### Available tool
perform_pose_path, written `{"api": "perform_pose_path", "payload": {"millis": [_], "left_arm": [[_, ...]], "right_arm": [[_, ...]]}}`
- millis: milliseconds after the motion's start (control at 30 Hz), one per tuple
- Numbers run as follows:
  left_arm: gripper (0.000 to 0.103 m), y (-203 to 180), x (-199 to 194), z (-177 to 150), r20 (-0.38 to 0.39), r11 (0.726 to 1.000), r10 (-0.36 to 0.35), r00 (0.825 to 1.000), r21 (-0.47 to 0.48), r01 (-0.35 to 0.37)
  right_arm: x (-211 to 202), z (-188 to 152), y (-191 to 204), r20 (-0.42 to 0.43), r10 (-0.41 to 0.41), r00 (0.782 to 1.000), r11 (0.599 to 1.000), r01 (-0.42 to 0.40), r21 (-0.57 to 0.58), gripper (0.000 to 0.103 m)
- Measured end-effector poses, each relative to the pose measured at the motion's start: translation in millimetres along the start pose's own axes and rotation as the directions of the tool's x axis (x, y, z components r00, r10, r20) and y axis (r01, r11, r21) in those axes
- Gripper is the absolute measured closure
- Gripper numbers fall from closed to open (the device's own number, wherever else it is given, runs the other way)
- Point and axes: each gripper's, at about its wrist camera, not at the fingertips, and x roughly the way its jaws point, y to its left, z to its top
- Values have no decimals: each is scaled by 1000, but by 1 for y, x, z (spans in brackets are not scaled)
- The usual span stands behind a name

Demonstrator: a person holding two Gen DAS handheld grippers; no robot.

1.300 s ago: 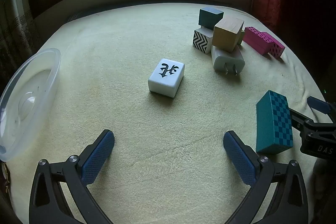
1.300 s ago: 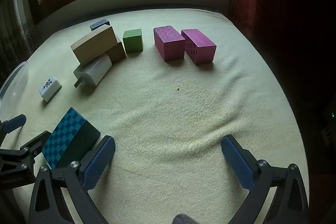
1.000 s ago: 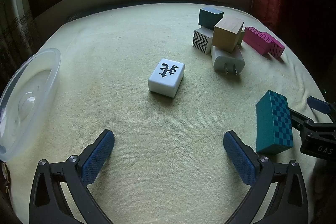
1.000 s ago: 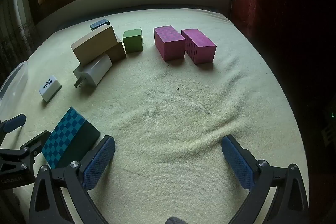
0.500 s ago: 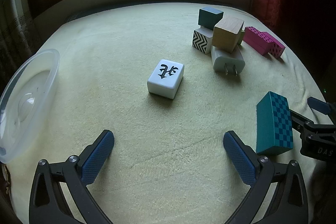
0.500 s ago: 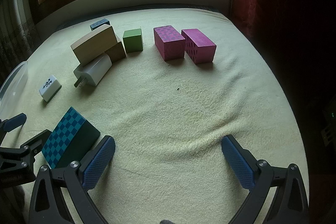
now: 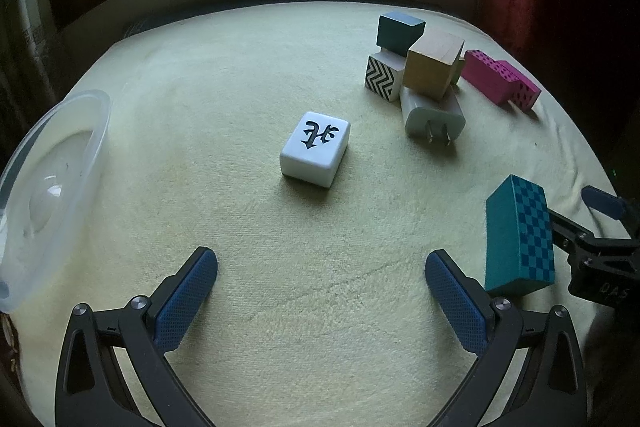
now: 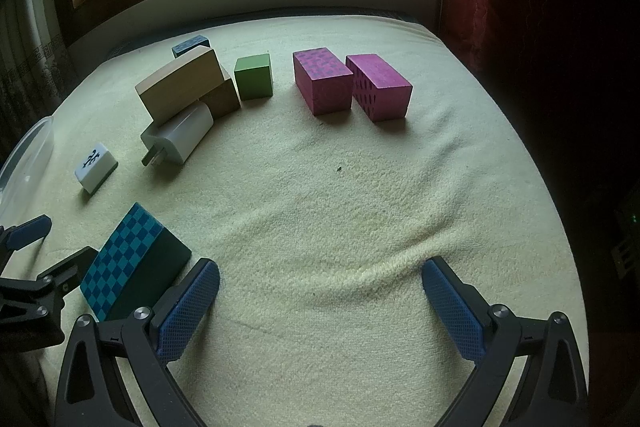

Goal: Organize rigid objects

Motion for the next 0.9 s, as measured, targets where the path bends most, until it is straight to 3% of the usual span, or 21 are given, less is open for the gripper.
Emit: {"api": "perform_pose_path", "payload": {"millis": [700, 900], "left_arm": [[0, 1, 3, 10, -2, 1000, -4, 1000, -7, 4], [10, 6, 7, 23, 8, 1000, 6, 1000, -26, -6]], "right_arm": [[-4, -3, 1, -13, 25, 1000, 998, -26, -54, 0], [-3, -1, 0, -14, 25, 1000, 998, -26, -54, 0]]}}
